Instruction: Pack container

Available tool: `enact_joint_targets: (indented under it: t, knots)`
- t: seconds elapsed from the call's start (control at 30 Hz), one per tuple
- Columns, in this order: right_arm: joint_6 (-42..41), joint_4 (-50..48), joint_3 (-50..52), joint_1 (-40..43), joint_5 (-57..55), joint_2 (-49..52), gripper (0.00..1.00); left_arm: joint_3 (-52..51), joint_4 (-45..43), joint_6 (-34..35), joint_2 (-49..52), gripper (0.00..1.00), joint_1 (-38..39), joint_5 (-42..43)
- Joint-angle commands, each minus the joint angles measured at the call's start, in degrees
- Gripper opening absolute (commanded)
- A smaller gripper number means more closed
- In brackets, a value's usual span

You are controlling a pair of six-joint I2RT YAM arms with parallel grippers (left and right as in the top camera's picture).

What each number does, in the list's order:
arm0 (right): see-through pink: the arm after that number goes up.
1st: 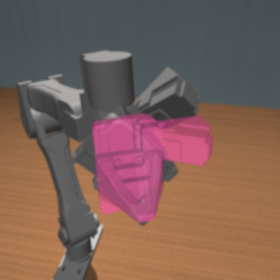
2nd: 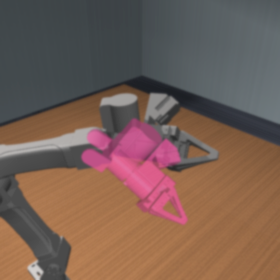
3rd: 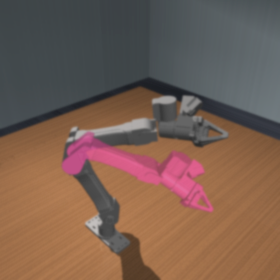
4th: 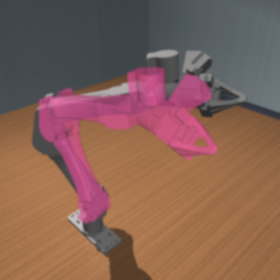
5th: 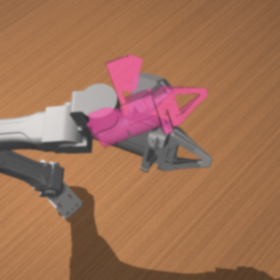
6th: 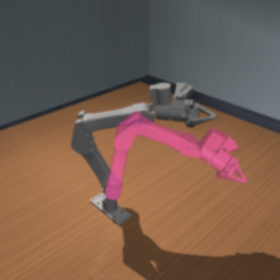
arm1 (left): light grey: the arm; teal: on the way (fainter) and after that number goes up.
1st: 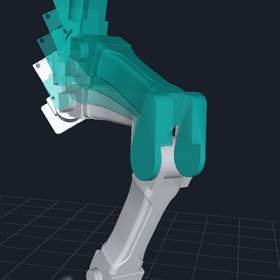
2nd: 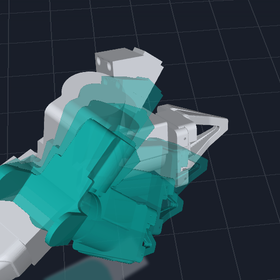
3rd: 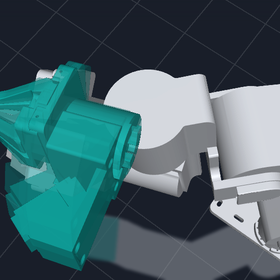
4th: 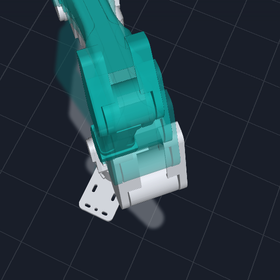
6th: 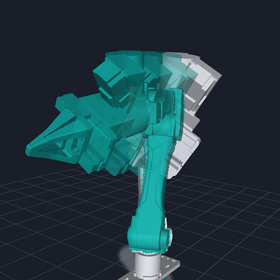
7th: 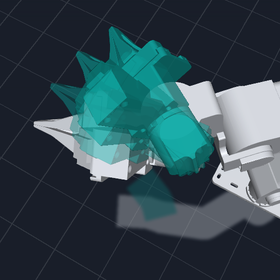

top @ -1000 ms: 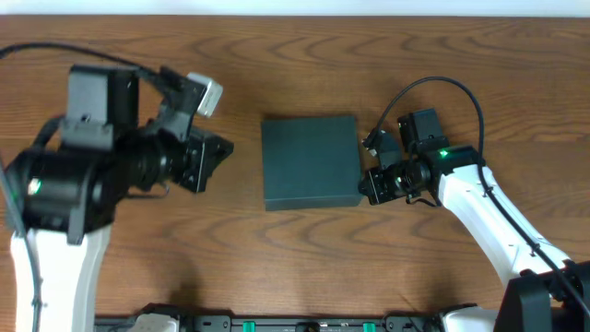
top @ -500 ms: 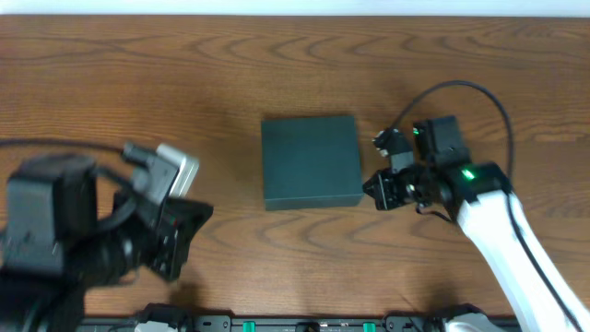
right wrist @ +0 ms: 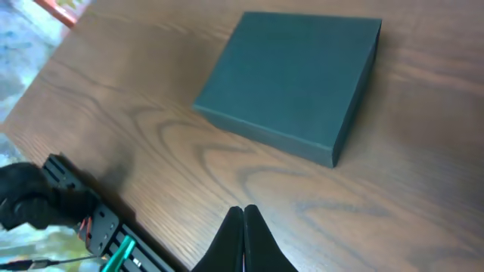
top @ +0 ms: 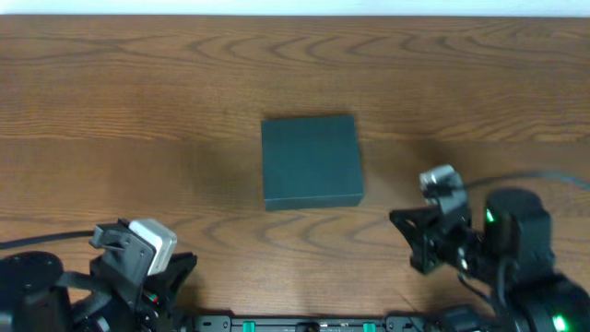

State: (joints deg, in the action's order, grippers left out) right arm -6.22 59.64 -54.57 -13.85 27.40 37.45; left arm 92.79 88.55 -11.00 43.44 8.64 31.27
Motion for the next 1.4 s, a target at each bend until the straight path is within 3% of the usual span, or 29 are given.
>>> enact_joint_targets:
  t: [0.0, 0.43, 0.5, 0.53, 0.57, 0.6, 0.63, 0.67, 1.37]
  knots:
    - [-1.07, 2.14, 0.09, -0.48, -0.44, -3.91, 0.02, -4.44, -0.22, -1.01, -1.68, 0.06, 0.02, -0.13]
    - [-1.14, 9.14, 0.09, -0.48, -0.63, -8.41, 0.05, -16.06, -4.63, 0.83, -2.86, 0.06, 0.02, -0.13]
    - [-2.08, 9.16, 0.09, -0.48, -0.63, -8.41, 0.43, -16.13, -5.77, 2.69, -2.86, 0.06, 0.02, -0.13]
    - [-3.06, 9.16, 0.09, -0.48, -0.61, -8.41, 0.57, -16.13, -6.19, 3.5, -2.86, 0.06, 0.02, -0.13]
    - [-4.33, 9.18, 0.09, -0.48, -0.61, -8.41, 0.84, -16.13, -6.49, 4.13, -2.86, 0.14, 0.02, -0.13]
    - [-6.21, 9.18, 0.09, -0.48, -0.59, -8.41, 0.99, -16.13, -6.54, 4.57, -2.86, 0.31, 0.02, -0.15]
    - [-7.98, 9.18, 0.09, -0.48, -0.59, -8.41, 0.99, -16.13, -6.51, 4.85, -2.84, 0.52, 0.02, -0.17]
    - [-9.73, 9.22, 0.09, -0.48, -0.59, -8.41, 0.99, -16.13, -6.49, 5.35, -2.86, 0.95, 0.02, -0.15]
    - [-10.91, 9.2, 0.09, -0.48, -0.61, -8.41, 0.99, -16.13, -6.08, 5.88, -2.84, 0.95, 0.02, -0.37]
